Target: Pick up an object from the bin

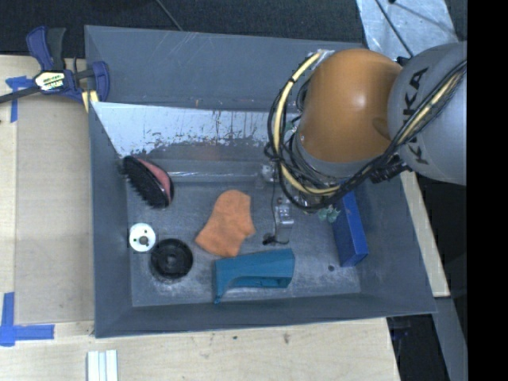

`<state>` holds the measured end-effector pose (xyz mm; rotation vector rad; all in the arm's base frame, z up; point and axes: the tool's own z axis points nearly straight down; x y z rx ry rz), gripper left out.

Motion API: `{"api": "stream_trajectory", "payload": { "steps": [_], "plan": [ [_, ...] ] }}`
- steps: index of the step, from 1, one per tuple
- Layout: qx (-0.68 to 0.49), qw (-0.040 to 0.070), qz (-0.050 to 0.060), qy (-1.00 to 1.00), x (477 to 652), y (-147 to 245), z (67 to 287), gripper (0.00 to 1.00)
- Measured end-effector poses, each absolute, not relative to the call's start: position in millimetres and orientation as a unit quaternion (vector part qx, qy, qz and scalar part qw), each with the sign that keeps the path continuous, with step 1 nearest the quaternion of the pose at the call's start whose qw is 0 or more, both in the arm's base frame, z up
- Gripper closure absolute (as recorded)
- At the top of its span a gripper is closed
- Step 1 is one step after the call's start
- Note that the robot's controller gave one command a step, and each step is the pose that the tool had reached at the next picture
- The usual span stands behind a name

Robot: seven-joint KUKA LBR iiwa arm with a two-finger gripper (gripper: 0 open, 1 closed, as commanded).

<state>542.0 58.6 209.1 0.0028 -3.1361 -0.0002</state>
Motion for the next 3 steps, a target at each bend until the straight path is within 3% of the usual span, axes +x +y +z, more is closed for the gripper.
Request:
{"api": "stream_trajectory", "payload": {
  "steps": [1, 2, 3],
  "plan": [
    [0.0, -0.002, 0.0, -1.0, 543.4, 58, 214, 0.0],
    [0.003, -0.007, -0.001, -1.0, 559.6, 66, 181, 0.0],
    [0.073, -0.002, 0.0, -0.997, 567.5, 81, 122, 0.0]
  ]
}}
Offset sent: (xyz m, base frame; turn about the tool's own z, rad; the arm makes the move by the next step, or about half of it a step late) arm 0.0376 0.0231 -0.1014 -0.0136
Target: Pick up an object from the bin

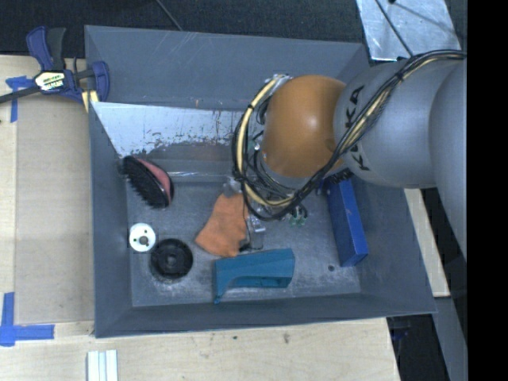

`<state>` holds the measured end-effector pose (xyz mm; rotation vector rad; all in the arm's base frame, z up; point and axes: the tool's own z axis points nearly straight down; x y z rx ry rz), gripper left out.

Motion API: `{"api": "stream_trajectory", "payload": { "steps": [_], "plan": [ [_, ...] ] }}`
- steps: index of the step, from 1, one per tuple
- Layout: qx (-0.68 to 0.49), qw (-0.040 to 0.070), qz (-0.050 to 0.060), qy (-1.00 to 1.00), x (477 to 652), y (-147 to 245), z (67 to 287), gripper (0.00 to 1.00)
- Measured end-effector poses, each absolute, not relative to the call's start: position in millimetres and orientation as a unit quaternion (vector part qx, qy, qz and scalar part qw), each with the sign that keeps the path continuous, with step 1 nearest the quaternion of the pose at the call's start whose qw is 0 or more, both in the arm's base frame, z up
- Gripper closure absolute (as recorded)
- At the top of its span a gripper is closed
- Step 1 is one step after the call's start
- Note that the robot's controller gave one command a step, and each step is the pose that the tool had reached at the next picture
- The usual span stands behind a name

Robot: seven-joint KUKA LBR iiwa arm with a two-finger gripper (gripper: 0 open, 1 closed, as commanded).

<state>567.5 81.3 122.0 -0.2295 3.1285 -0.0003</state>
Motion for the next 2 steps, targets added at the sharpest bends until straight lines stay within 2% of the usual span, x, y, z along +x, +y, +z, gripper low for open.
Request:
{"api": "stream_trajectory", "payload": {
  "steps": [1, 2],
  "plan": [
    [-0.082, 0.007, 0.001, 0.997, 543.9, 81.3, 78.6, 1.0],
    [-0.081, 0.011, 0.001, 0.997, 546.1, 81.1, 80.0, 0.0]
  ]
}}
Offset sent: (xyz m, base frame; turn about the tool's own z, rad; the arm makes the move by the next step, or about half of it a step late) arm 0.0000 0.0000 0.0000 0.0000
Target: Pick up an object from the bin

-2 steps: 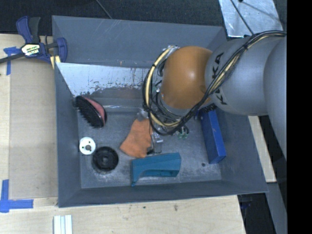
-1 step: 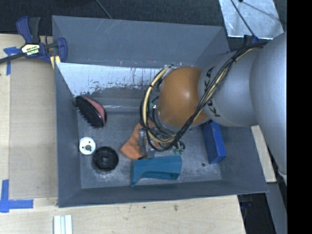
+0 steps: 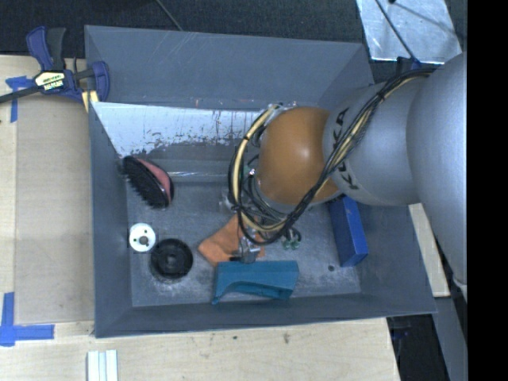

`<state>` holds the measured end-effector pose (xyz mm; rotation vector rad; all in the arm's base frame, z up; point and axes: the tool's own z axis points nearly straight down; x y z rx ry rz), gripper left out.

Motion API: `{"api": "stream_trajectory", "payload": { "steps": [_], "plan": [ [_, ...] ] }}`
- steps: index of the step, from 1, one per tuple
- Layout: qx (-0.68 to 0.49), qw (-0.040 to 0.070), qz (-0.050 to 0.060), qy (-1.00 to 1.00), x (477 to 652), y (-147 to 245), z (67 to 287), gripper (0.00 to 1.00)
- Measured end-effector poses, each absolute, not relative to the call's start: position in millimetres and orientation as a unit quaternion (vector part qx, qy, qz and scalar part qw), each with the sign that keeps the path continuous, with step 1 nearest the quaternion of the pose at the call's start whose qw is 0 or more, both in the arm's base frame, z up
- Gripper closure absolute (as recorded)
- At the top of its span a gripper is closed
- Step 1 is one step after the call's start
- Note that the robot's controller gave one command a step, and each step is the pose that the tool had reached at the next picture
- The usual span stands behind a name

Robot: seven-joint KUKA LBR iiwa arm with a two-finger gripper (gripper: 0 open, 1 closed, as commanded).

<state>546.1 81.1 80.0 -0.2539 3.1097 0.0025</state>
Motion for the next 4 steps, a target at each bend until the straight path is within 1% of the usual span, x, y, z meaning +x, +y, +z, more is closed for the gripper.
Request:
{"api": "stream_trajectory", "payload": {
  "steps": [1, 2, 3, 4],
  "plan": [
    [-0.082, 0.005, 0.001, 0.997, 542.0, 81, 77, 1.0],
    [-0.082, 0.005, 0.001, 0.997, 542.0, 81, 77, 1.0],
    [-0.103, 0.001, 0.0, 0.995, 567.5, 71, 167, 1.0],
    [-0.103, 0.001, 0.0, 0.995, 567.5, 71, 167, 1.0]
  ]
}}
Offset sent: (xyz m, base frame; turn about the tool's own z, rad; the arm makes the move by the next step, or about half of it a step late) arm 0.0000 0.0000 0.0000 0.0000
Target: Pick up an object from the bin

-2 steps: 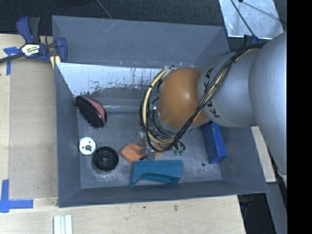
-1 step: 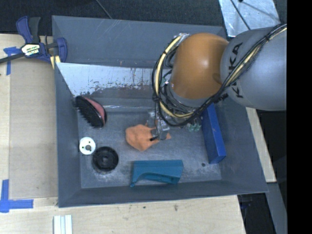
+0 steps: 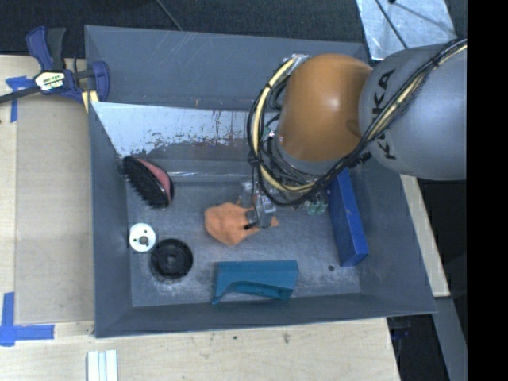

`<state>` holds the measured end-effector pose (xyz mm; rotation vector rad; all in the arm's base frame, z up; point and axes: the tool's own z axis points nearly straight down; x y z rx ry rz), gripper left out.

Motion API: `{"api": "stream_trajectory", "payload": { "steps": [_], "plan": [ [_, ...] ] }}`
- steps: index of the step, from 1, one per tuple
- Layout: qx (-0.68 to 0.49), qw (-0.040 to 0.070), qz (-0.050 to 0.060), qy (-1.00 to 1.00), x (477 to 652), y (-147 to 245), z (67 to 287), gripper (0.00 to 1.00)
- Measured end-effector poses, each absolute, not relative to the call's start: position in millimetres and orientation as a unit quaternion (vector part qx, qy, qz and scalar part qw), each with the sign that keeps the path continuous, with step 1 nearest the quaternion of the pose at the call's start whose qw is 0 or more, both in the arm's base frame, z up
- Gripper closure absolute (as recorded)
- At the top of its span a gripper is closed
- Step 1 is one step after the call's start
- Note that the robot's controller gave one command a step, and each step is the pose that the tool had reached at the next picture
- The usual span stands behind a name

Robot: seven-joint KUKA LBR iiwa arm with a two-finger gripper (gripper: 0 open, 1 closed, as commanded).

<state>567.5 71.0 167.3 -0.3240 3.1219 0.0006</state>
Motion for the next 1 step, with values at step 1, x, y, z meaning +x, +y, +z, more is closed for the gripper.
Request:
{"api": "stream_trajectory", "payload": {
  "steps": [1],
  "plan": [
    [-0.102, 0.002, 0.0, 0.995, 558.6, 60.3, 292.8, 1.0]
  ]
}}
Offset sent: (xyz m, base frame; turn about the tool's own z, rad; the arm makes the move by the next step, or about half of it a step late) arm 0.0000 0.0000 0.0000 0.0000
